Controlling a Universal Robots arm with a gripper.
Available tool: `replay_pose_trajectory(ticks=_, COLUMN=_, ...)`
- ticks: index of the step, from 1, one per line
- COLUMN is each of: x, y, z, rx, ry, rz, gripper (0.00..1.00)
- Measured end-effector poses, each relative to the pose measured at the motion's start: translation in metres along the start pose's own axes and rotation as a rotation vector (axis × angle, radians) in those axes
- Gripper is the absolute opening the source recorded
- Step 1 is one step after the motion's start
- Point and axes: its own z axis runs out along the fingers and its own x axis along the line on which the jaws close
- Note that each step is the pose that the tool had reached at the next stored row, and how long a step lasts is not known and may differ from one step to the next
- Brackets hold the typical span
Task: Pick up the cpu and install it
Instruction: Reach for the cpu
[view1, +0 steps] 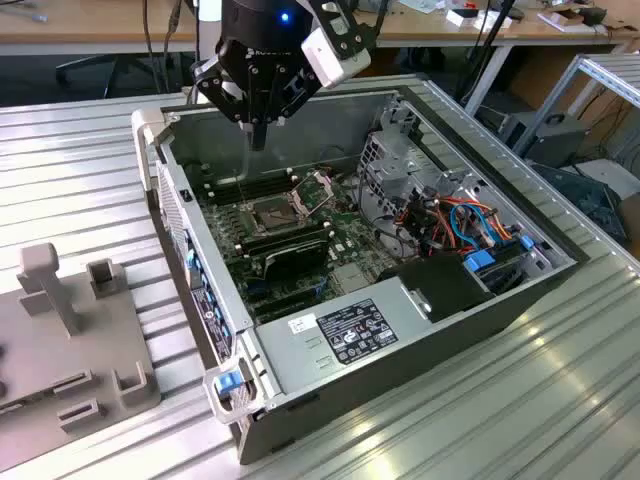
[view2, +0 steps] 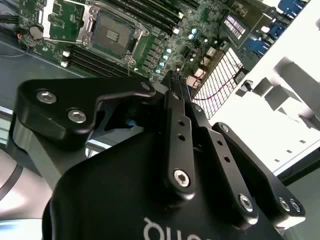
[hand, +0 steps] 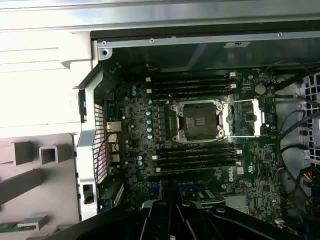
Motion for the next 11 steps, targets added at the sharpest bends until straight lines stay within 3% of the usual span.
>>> replay_pose_trajectory(ticks=11, x=0.0024, y=-0.0002, z=-0.0001, rx=0.0000, ry=0.0000, rz=0.000, gripper=0.11)
